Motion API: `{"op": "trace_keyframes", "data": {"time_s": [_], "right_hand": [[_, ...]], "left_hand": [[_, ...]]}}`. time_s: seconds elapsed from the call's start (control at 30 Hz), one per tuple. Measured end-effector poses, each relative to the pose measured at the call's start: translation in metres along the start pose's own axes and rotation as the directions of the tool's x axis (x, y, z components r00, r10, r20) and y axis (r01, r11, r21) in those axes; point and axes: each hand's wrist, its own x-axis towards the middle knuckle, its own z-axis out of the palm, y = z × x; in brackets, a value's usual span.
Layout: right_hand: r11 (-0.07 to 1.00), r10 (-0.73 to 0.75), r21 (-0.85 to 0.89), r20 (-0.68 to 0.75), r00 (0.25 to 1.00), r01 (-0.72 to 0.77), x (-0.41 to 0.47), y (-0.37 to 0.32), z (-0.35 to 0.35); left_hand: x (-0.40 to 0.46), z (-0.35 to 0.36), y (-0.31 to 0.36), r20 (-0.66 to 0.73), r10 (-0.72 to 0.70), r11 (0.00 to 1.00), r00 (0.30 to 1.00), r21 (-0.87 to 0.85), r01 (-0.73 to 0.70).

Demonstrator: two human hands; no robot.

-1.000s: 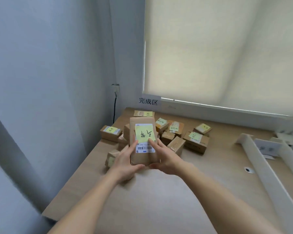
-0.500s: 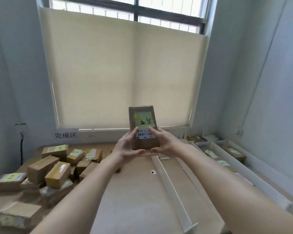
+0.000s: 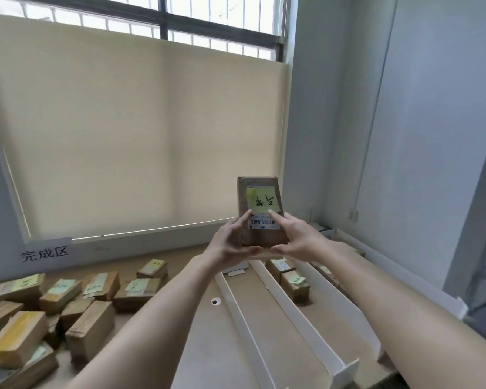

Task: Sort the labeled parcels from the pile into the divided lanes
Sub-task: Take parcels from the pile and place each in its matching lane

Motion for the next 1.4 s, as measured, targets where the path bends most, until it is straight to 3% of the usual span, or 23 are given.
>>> {"op": "trace_keyframes", "data": {"time_s": [0.37, 0.67, 1.0, 1.2, 1.4], "right_hand": [[0.998, 0.015, -0.056, -0.008, 1.000, -0.016, 0.135, 0.099, -0.012], [0.997, 0.022, -0.081, 0.114, 0.993, -0.013, 0.253, 0.153, 0.048], [0.998, 0.019, 0.043, 0.423, 0.906, -0.041, 0.295, 0.239, 0.221], [0.982, -0.004, 0.154, 0.605, 0.796, -0.113, 0.308, 0.319, 0.345], [0.954, -0.002, 0.216, 0.699, 0.715, -0.209, 0.324, 0.382, 0.459]], "left_hand": [[0.160, 0.046, -0.044, -0.026, 0.071, 0.996, 0.997, -0.057, -0.072], [0.234, 0.083, -0.138, -0.039, -0.041, 0.990, 0.998, -0.136, 0.036], [0.221, 0.214, -0.278, 0.089, -0.283, 0.953, 0.955, -0.086, 0.291], [0.201, 0.317, -0.353, 0.189, -0.485, 0.861, 0.854, -0.068, 0.504], [0.198, 0.402, -0.421, 0.251, -0.607, 0.770, 0.754, -0.051, 0.637]]}}
